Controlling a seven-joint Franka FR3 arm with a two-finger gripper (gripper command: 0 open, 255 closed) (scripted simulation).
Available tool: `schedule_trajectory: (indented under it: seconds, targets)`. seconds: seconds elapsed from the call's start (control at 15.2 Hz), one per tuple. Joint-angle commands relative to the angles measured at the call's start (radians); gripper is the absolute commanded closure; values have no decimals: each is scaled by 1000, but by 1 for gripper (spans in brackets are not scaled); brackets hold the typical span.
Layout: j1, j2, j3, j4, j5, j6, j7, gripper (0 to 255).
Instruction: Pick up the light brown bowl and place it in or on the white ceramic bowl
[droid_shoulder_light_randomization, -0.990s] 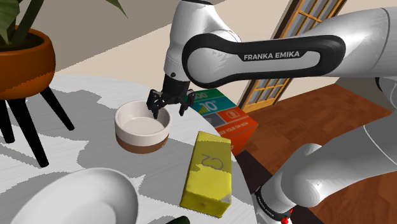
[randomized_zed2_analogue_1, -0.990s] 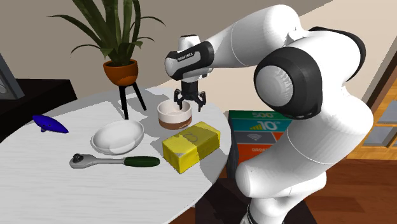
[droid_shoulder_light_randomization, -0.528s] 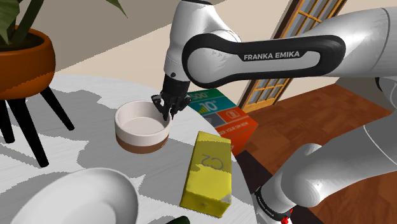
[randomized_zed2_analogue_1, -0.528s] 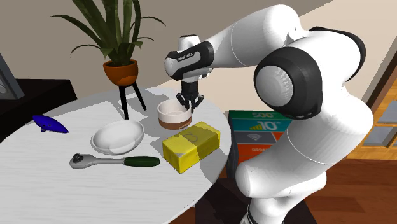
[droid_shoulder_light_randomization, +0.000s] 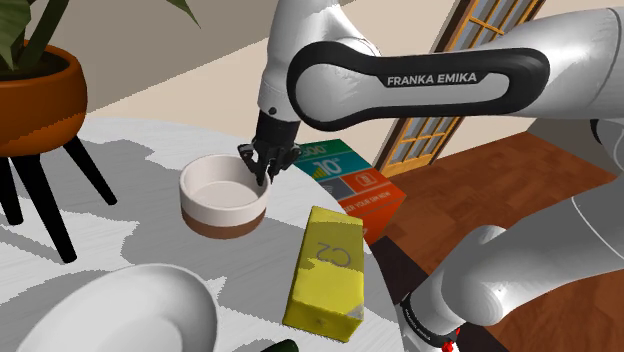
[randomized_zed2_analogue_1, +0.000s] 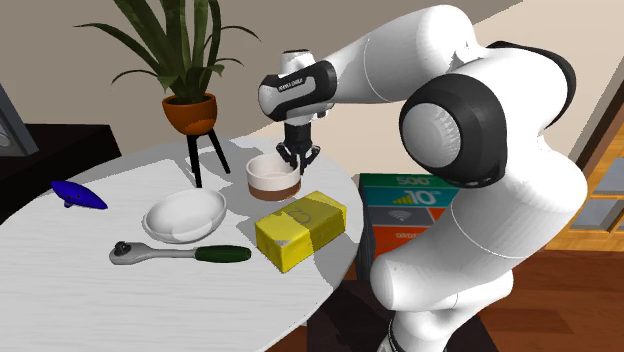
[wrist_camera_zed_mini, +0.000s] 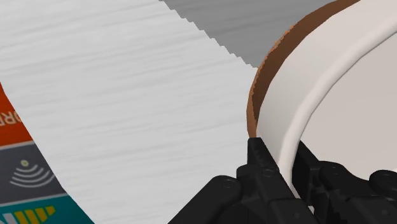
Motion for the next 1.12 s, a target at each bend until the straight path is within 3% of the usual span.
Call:
schedule_trajectory:
  seconds: [0.0, 1.06]
  targets:
    - [0, -9, -4, 17, 2, -25, -3, 255]
    - [-8, -17, -23, 224, -6, -240, -4, 255]
